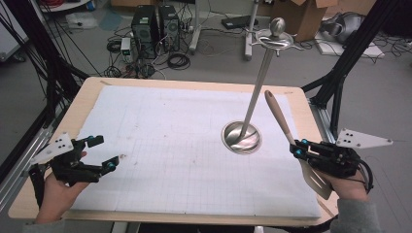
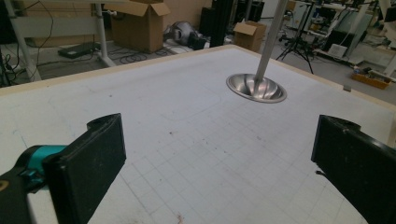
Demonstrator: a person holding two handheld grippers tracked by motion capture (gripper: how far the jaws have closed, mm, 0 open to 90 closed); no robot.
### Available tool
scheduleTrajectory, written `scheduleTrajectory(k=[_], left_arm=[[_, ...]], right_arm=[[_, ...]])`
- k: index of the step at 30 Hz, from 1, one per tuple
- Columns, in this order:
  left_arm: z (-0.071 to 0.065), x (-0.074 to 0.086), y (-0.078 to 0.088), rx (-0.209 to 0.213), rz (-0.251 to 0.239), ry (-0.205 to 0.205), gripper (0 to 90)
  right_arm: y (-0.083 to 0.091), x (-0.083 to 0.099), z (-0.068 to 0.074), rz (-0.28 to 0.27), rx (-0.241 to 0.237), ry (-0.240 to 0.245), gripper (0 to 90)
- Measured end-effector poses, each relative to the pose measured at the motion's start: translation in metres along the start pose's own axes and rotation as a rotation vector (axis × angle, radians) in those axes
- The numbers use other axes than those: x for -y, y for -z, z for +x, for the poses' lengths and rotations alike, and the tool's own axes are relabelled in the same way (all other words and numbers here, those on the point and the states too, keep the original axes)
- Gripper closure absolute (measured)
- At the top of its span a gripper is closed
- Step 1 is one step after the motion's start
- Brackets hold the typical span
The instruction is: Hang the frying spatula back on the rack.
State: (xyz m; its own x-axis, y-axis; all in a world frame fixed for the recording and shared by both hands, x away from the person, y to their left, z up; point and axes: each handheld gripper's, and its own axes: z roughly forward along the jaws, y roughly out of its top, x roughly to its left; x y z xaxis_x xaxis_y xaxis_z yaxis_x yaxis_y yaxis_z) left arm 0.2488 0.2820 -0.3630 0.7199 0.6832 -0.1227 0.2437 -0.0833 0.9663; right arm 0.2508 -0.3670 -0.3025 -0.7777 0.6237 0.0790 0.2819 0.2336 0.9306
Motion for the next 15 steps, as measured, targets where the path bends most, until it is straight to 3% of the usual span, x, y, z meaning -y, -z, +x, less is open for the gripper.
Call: scheduleTrajectory(k=[15], left_arm=[[-0.003, 0.003, 0.008, -0.014, 0.01, -0.001, 3.5]], right_arm=[[0.007, -0.012, -0.014, -0.028, -0.017, -0.002, 78.1]])
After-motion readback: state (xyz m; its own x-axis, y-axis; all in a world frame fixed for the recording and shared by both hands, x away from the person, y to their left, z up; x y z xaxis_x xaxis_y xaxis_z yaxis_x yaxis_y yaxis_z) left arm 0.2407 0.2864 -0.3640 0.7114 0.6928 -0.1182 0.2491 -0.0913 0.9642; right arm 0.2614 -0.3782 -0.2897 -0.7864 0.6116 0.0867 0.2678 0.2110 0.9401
